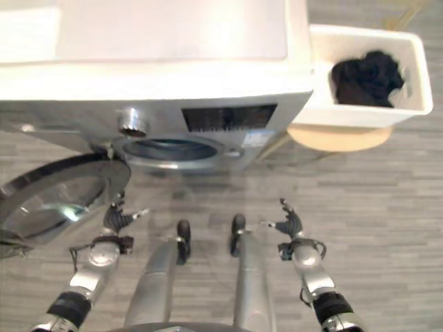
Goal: Grab the laundry basket,head to the washer,open it,put in the laundry and shut it.
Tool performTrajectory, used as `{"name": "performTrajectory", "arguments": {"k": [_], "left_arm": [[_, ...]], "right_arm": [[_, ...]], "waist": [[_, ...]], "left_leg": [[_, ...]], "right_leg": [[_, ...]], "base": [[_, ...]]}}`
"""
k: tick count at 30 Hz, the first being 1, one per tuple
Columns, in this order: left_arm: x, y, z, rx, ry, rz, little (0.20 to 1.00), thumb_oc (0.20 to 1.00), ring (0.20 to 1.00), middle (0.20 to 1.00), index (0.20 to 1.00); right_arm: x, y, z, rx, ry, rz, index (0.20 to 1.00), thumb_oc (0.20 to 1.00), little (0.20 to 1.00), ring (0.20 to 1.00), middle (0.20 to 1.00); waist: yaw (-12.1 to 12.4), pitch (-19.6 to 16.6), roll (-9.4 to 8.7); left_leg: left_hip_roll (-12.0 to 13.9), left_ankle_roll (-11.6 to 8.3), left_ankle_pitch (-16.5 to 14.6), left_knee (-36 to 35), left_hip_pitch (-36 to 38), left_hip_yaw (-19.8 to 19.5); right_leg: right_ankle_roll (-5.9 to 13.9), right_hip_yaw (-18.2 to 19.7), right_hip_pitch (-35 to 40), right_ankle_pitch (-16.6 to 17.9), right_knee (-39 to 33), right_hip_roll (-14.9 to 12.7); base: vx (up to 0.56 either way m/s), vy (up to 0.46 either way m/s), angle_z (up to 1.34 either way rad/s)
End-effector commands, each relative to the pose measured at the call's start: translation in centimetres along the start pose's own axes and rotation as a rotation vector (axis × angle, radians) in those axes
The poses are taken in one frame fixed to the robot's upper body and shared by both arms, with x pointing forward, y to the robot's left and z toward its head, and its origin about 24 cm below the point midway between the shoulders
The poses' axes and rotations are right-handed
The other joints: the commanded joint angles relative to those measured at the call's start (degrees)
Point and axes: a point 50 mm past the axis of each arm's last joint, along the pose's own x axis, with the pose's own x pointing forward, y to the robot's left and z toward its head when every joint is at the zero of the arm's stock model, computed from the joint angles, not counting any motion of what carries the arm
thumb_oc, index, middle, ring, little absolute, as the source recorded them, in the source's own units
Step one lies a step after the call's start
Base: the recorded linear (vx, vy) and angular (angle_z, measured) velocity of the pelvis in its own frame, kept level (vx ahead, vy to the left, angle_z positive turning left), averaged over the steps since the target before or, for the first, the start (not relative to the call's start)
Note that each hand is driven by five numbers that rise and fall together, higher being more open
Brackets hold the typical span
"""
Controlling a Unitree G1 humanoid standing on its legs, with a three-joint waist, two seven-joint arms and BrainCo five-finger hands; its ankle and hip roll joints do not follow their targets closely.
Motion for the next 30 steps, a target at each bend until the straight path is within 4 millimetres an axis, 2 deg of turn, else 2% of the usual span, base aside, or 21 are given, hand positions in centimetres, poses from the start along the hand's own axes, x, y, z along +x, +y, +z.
{"name": "performTrajectory", "arguments": {"k": [1, 3, 4, 6, 7, 8, 9, 10, 11, 16, 19, 20, 21, 22, 23, 24, 25, 26, 27, 28, 30], "left_arm": [[0.7, 1.5, 0.6, -0.086, -0.011, 0.019, 1.0, 1.0, 1.0, 1.0, 1.0], [-0.1, 1.6, -1.8, -0.107, 0.077, 0.033, 1.0, 1.0, 1.0, 1.0, 1.0], [-1.0, 1.7, -3.9, -0.112, 0.159, 0.051, 1.0, 1.0, 1.0, 1.0, 1.0], [-2.0, 2.1, -6.1, -0.089, 0.245, 0.065, 1.0, 1.0, 1.0, 1.0, 1.0], [-2.3, 2.1, -6.5, -0.084, 0.263, 0.057, 1.0, 1.0, 1.0, 1.0, 1.0], [-2.3, 2.1, -6.5, -0.083, 0.264, 0.057, 1.0, 1.0, 1.0, 1.0, 1.0], [-2.6, 2.1, -7.3, -0.052, 0.295, 0.035, 1.0, 1.0, 1.0, 1.0, 1.0], [-2.7, 2.1, -7.3, -0.052, 0.296, 0.034, 1.0, 1.0, 1.0, 1.0, 1.0], [-2.8, 1.8, -7.5, -0.008, 0.303, -0.008, 1.0, 1.0, 1.0, 1.0, 1.0], [-2.7, 0.7, -7.3, 0.065, 0.297, -0.08, 1.0, 1.0, 1.0, 1.0, 1.0], [-2.6, 0.0, -6.9, 0.088, 0.274, -0.11, 1.0, 1.0, 1.0, 1.0, 1.0], [-2.5, -0.3, -6.6, 0.091, 0.255, -0.123, 1.0, 1.0, 1.0, 1.0, 1.0], [-2.5, -0.3, -6.6, 0.091, 0.255, -0.122, 1.0, 1.0, 1.0, 1.0, 1.0], [-2.3, -0.6, -5.8, 0.093, 0.219, -0.133, 1.0, 1.0, 1.0, 1.0, 1.0], [-2.3, -0.6, -5.8, 0.093, 0.218, -0.132, 1.0, 1.0, 1.0, 1.0, 1.0], [-2.1, -0.7, -5.4, 0.094, 0.197, -0.134, 1.0, 1.0, 1.0, 1.0, 1.0], [-2.1, -0.7, -5.2, 0.104, 0.188, -0.144, 1.0, 1.0, 1.0, 1.0, 1.0], [-2.1, -0.8, -4.9, 0.111, 0.173, -0.149, 1.0, 1.0, 1.0, 1.0, 1.0], [-2.0, -0.9, -4.6, 0.128, 0.161, -0.163, 1.0, 1.0, 1.0, 1.0, 1.0], [-1.9, -1.4, -4.6, 0.159, 0.162, -0.197, 1.0, 1.0, 1.0, 1.0, 1.0], [-1.9, -1.7, -4.6, 0.168, 0.16, -0.217, 1.0, 1.0, 1.0, 1.0, 1.0]], "right_arm": [[-0.5, -1.9, -0.4, -0.021, -0.006, -0.046, 1.0, 1.0, 1.0, 1.0, 1.0], [-0.8, -1.6, -1.8, 0.016, 0.058, -0.05, 1.0, 1.0, 1.0, 1.0, 1.0], [-1.1, -1.5, -3.0, 0.038, 0.113, -0.063, 1.0, 1.0, 1.0, 1.0, 1.0], [-1.7, -1.5, -4.7, 0.092, 0.186, -0.085, 1.0, 1.0, 1.0, 1.0, 1.0], [-2.0, -1.3, -5.2, 0.098, 0.21, -0.083, 1.0, 1.0, 1.0, 1.0, 1.0], [-2.1, -1.3, -5.3, 0.098, 0.211, -0.083, 1.0, 1.0, 1.0, 1.0, 1.0], [-2.6, -1.5, -6.3, 0.124, 0.26, -0.096, 1.0, 1.0, 1.0, 1.0, 1.0], [-2.6, -1.5, -6.4, 0.124, 0.26, -0.096, 1.0, 1.0, 1.0, 1.0, 1.0], [-3.1, -1.5, -7.2, 0.132, 0.296, -0.095, 1.0, 1.0, 1.0, 1.0, 1.0], [-3.6, -1.4, -7.8, 0.146, 0.32, -0.095, 1.0, 1.0, 1.0, 1.0, 1.0], [-3.4, -1.3, -7.4, 0.144, 0.3, -0.084, 1.0, 1.0, 1.0, 1.0, 1.0], [-3.4, -1.2, -7.2, 0.156, 0.284, -0.081, 1.0, 1.0, 1.0, 1.0, 1.0], [-3.4, -1.2, -7.1, 0.157, 0.284, -0.08, 1.0, 1.0, 1.0, 1.0, 1.0], [-3.2, -1.1, -6.5, 0.156, 0.25, -0.083, 1.0, 1.0, 1.0, 1.0, 1.0], [-3.2, -1.1, -6.4, 0.157, 0.249, -0.082, 1.0, 1.0, 1.0, 1.0, 1.0], [-3.1, -1.0, -6.3, 0.156, 0.242, -0.082, 1.0, 1.0, 1.0, 1.0, 1.0], [-3.1, -1.0, -6.2, 0.154, 0.236, -0.082, 1.0, 1.0, 1.0, 1.0, 1.0], [-3.1, -0.9, -6.1, 0.143, 0.234, -0.081, 1.0, 1.0, 1.0, 1.0, 1.0], [-3.0, -0.9, -6.1, 0.135, 0.234, -0.079, 1.0, 1.0, 1.0, 1.0, 1.0], [-3.1, -0.9, -6.1, 0.139, 0.238, -0.079, 1.0, 1.0, 1.0, 1.0, 1.0], [-3.3, -1.0, -6.3, 0.152, 0.242, -0.086, 1.0, 1.0, 1.0, 1.0, 1.0]], "waist": [[-0.8, 0.6, 0.72], [-0.7, 0.3, 0.77], [-0.6, -0.7, 0.85], [-0.9, -2.8, 0.98], [-0.9, -3.9, 1.13], [-0.9, -3.8, 1.14], [-1.5, -5.6, 1.23], [-1.4, -5.5, 1.23], [-2.1, -6.9, 1.49], [-3.2, -8.1, 1.8], [-3.7, -8.6, 1.97], [-3.8, -8.5, 2.22], [-3.6, -8.6, 2.07], [-3.1, -8.1, 2.36], [-3.0, -8.2, 2.22], [-2.4, -8.1, 2.45], [-2.2, -8.2, 2.46], [-1.8, -8.2, 2.51], [-1.9, -8.4, 2.48], [-3.1, -8.9, 2.53], [-3.6, -8.9, 2.76]], "left_leg": [[1.5, 1.55, 4.3, -5.6, 3.2, 1.5], [1.1, 1.21, 5.5, -9.9, 9.2, 1.6], [0.7, 0.65, 6.8, -14.1, 15.0, 2.2], [0.0, -0.18, 8.2, -19.9, 22.3, 3.2], [-0.4, -0.29, 8.8, -21.3, 23.8, 3.4], [-0.4, -0.3, 8.8, -21.6, 24.2, 3.4], [-0.5, -0.69, 9.3, -23.8, 27.3, 4.2], [-0.5, -0.71, 9.3, -24.0, 27.6, 4.3], [-0.5, -1.05, 9.5, -26.0, 30.5, 5.5], [-0.3, -1.14, 9.3, -27.6, 35.0, 9.0], [0.2, -1.14, 8.7, -28.1, 37.6, 13.6], [0.7, -1.34, 8.1, -27.9, 38.8, 16.5], [0.7, -1.44, 8.5, -28.0, 38.5, 16.8], [1.9, -1.97, 8.7, -28.0, 39.6, 19.3], [1.9, -2.05, 9.0, -28.1, 39.4, 19.5], [2.7, -2.54, 9.0, -28.2, 40.1, 21.2], [3.4, -2.87, 9.1, -28.3, 40.4, 22.2], [4.1, -3.33, 9.2, -28.0, 40.8, 23.4], [4.5, -3.47, 9.2, -27.6, 40.9, 23.9], [5.4, -3.95, 9.4, -27.1, 41.5, 24.8], [6.4, -4.66, 9.9, -25.2, 41.4, 24.9]], "right_leg": [[2.59, -0.1, 6.3, 6.7, -9.8, 0.2], [3.08, -0.2, 12.0, 7.7, -13.8, 0.7], [3.9, -0.3, 17.2, 9.0, -17.6, 1.0], [4.94, 0.0, 24.0, 10.3, -22.9, 1.7], [5.13, 0.0, 25.4, 10.8, -24.6, 1.8], [5.14, 0.0, 25.7, 10.9, -24.8, 1.9], [5.65, 0.7, 28.7, 11.6, -27.5, 2.2], [5.66, 0.8, 29.0, 11.7, -27.7, 2.3], [6.23, 1.3, 31.1, 12.4, -29.7, 2.3], [7.07, 4.4, 33.3, 13.8, -31.9, 3.2], [8.19, 6.6, 33.4, 14.7, -32.5, 4.2], [8.82, 5.4, 33.4, 14.7, -32.5, 4.1], [8.67, 5.6, 33.1, 15.1, -32.6, 4.2], [9.36, 0.6, 32.8, 15.2, -31.9, 3.2], [9.2, 0.7, 32.5, 15.5, -31.9, 3.2], [9.27, -4.5, 32.4, 15.2, -31.2, 2.0], [9.11, -7.5, 32.4, 15.0, -30.7, 1.2], [9.0, -12.1, 32.6, 14.8, -30.4, 0.0], [8.83, -12.9, 32.8, 14.5, -30.4, -0.1], [8.24, -11.3, 33.0, 13.9, -31.2, 0.9], [7.73, -10.2, 33.3, 13.6, -31.5, 1.7]], "base": [[0.14, 0.034, 0.0], [0.17, 0.042, -0.06], [0.21, 0.059, -0.16], [0.27, 0.049, -0.18], [0.2, 0.024, -0.15], [0.19, 0.023, -0.12], [0.13, 0.014, -0.16], [0.23, 0.039, -0.22], [0.14, 0.04, -0.27], [0.08, 0.037, -0.51], [0.02, 0.01, -1.01], [-0.02, -0.019, -1.77], [-0.05, -0.086, -2.14], [-0.06, -0.084, -1.94], [-0.06, -0.126, -1.69], [-0.04, -0.121, -1.56], [-0.02, -0.187, -1.3], [0.0, -0.192, -0.94], [0.09, -0.27, -0.9], [0.08, -0.196, -0.88], [0.1, -0.201, -0.71]]}}
